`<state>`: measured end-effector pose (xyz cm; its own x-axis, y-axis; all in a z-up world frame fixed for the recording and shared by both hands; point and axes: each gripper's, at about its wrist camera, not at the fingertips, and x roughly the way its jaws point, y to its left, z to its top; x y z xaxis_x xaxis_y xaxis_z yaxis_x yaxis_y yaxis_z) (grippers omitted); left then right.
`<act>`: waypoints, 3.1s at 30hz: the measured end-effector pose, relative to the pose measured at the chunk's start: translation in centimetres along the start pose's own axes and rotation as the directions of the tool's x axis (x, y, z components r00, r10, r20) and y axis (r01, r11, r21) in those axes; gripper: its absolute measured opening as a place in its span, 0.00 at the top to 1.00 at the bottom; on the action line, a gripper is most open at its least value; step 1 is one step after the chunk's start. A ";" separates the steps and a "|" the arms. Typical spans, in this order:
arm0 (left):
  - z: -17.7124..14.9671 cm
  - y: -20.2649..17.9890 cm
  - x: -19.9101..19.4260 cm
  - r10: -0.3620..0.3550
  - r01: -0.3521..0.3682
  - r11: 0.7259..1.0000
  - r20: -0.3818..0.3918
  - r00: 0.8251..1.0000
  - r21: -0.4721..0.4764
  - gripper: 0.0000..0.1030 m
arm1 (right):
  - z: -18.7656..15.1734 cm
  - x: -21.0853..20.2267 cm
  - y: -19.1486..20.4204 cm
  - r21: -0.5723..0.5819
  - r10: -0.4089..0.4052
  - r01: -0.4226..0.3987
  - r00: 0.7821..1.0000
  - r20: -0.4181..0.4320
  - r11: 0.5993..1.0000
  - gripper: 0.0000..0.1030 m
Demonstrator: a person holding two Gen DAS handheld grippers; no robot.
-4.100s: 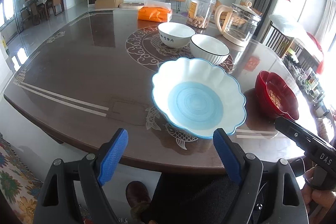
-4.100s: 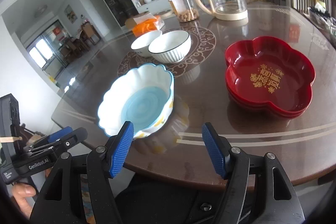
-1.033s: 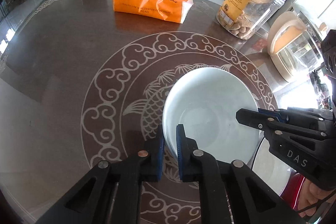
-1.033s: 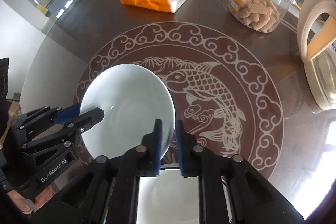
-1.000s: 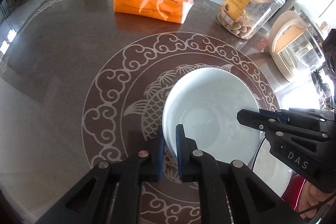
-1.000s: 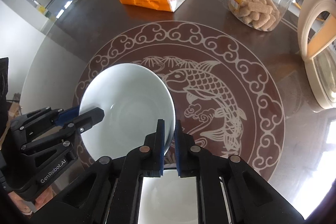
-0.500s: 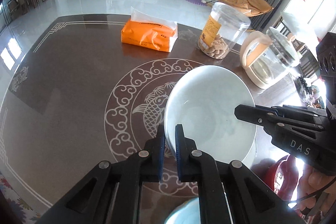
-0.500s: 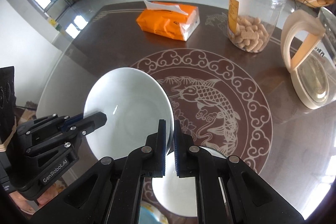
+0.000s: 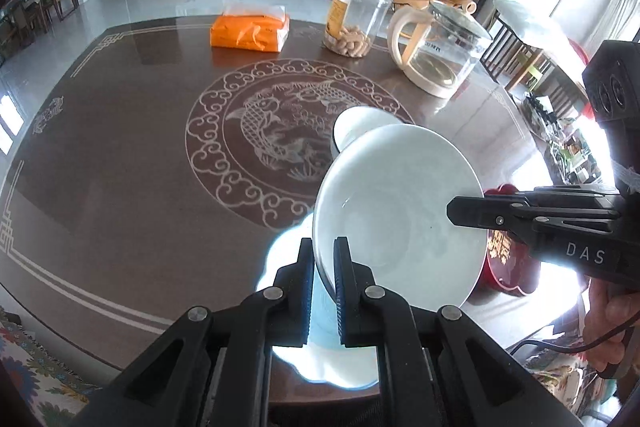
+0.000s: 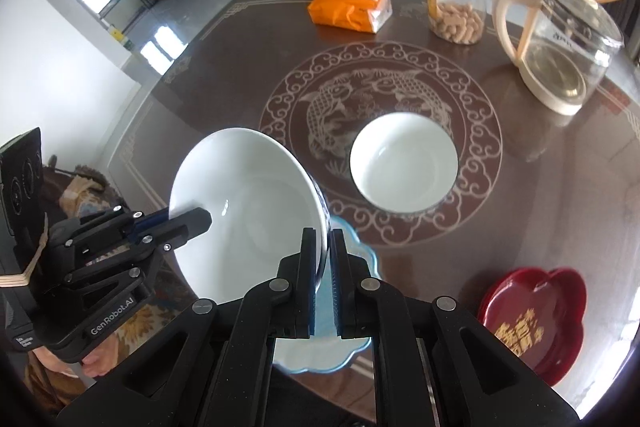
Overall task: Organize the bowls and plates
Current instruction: 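Carry the white bowl with both grippers into the blue scalloped bowl, then open both grippers to release the white bowl inside the blue bowl, then withdraw both open grippers away from the nested bowls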
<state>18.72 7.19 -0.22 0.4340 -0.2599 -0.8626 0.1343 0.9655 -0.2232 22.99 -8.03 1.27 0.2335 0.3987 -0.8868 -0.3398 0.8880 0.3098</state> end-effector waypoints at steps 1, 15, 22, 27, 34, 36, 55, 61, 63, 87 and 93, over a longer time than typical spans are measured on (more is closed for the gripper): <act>-0.8 0.0 0.6 -0.001 0.001 1.000 -0.015 1.000 -0.006 0.92 | -0.8 0.6 -0.3 0.013 0.002 -0.002 1.000 -0.008 1.000 0.91; -5.0 0.9 6.5 0.017 -0.020 1.000 -0.111 0.994 -0.023 0.92 | -5.9 7.1 -2.5 0.122 0.018 -0.006 0.996 -0.092 0.992 0.91; -5.3 0.8 7.0 0.021 -0.022 1.000 -0.120 0.993 -0.008 0.92 | -6.3 7.8 -2.6 0.134 0.019 -0.005 0.994 -0.104 0.991 0.91; -5.4 0.5 6.9 0.045 -0.043 0.999 -0.089 0.995 0.019 0.92 | -6.2 7.9 -2.6 0.107 0.009 0.000 0.996 -0.085 0.994 0.86; -6.0 1.3 1.5 0.056 -0.053 0.998 0.108 0.992 -0.034 0.87 | -8.1 2.9 -1.2 0.043 0.009 -0.015 0.992 0.128 0.999 0.45; -7.1 1.4 -0.5 0.082 -0.071 0.995 0.191 0.978 -0.065 0.55 | -10.2 0.1 -0.4 0.030 -0.029 0.022 0.966 0.258 0.999 0.36; -13.0 -1.8 -2.9 0.275 -0.262 0.961 0.283 0.919 -0.084 0.04 | -22.3 -2.9 -0.1 0.188 -0.299 0.234 0.792 0.533 0.954 0.27; -13.5 -2.2 -2.9 0.289 -0.281 0.957 0.288 0.913 -0.071 0.04 | -22.7 -2.7 0.0 0.202 -0.319 0.248 0.793 0.519 0.947 0.27; -13.6 -2.0 -2.9 0.295 -0.287 0.955 0.288 0.911 -0.070 0.04 | -22.9 -2.7 0.2 0.204 -0.329 0.260 0.792 0.515 0.944 0.27; -14.4 -0.3 -2.7 0.318 -0.302 0.948 0.264 0.910 -0.100 0.04 | -23.3 -2.5 2.6 0.153 -0.352 0.320 0.784 0.510 0.935 0.27; -14.6 -0.1 -2.5 0.305 -0.288 0.952 0.253 0.918 -0.103 0.04 | -23.3 -2.6 2.8 0.151 -0.353 0.323 0.779 0.518 0.934 0.27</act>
<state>4.65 8.04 -4.68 0.6650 0.0513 -0.7450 -0.0892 0.9959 -0.0111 0.17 -11.91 -3.52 0.7736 0.1158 -0.6230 -0.1048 0.9930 0.0544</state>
